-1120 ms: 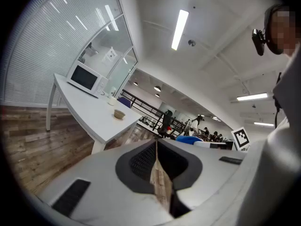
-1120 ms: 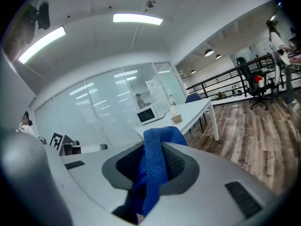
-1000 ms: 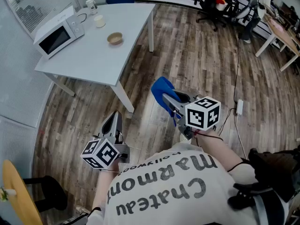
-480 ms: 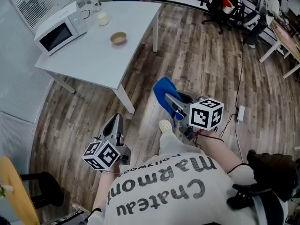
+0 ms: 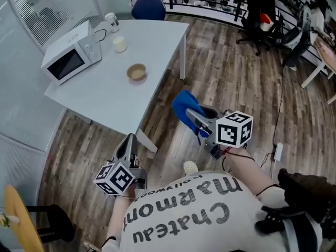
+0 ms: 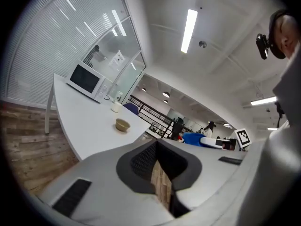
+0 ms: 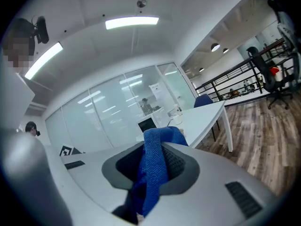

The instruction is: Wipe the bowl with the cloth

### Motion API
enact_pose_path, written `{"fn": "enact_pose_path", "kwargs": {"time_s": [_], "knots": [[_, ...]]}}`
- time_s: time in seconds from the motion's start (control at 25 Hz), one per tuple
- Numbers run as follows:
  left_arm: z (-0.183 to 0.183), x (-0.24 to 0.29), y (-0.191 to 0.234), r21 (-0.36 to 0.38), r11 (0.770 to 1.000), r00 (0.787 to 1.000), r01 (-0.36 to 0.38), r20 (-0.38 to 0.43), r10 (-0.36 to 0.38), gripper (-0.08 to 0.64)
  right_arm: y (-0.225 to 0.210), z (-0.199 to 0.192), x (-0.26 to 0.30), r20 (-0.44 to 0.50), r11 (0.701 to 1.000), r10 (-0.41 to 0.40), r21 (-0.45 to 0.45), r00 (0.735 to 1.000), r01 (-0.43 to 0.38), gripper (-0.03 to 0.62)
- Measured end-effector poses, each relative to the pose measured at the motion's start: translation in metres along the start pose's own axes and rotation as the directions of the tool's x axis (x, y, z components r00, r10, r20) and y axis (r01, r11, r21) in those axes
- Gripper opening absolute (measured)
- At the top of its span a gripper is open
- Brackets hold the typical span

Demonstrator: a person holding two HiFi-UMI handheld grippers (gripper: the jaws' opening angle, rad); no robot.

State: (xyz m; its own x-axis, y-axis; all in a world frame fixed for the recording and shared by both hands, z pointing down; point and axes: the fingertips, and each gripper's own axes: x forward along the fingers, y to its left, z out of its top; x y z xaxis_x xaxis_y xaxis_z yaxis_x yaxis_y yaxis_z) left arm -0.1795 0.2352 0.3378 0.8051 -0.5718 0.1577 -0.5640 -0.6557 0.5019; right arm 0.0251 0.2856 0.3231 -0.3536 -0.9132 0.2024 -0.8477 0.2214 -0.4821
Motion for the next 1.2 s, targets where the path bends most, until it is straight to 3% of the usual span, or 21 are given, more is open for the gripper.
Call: {"fn": "enact_pose_path", "kwargs": {"time_s": [0.48, 0.76, 0.96, 1.2], "knots": [[0.016, 0.122, 0.021, -0.029, 0.996, 0.996, -0.083, -0.027, 0.082, -0.012, -0.1, 0.07, 0.086, -0.088, 0.997, 0.078, -0.009, 0.993, -0.079, 0.081], [0.005, 0.151, 0.031, -0.027, 0.993, 0.991, -0.117, -0.063, 0.115, -0.012, -0.128, 0.062, 0.111, -0.108, 0.993, 0.111, 0.06, 0.988, -0.105, 0.081], [0.003, 0.163, 0.042, 0.025, 0.992, 0.99, -0.123, -0.069, 0.125, -0.012, -0.146, 0.053, 0.127, -0.116, 0.99, 0.107, 0.1, 0.987, -0.096, 0.081], [0.009, 0.194, 0.083, -0.061, 0.991, 0.991, -0.117, -0.08, 0.112, -0.012, -0.17, 0.052, 0.161, -0.122, 0.989, 0.065, 0.139, 0.99, -0.047, 0.081]]}}
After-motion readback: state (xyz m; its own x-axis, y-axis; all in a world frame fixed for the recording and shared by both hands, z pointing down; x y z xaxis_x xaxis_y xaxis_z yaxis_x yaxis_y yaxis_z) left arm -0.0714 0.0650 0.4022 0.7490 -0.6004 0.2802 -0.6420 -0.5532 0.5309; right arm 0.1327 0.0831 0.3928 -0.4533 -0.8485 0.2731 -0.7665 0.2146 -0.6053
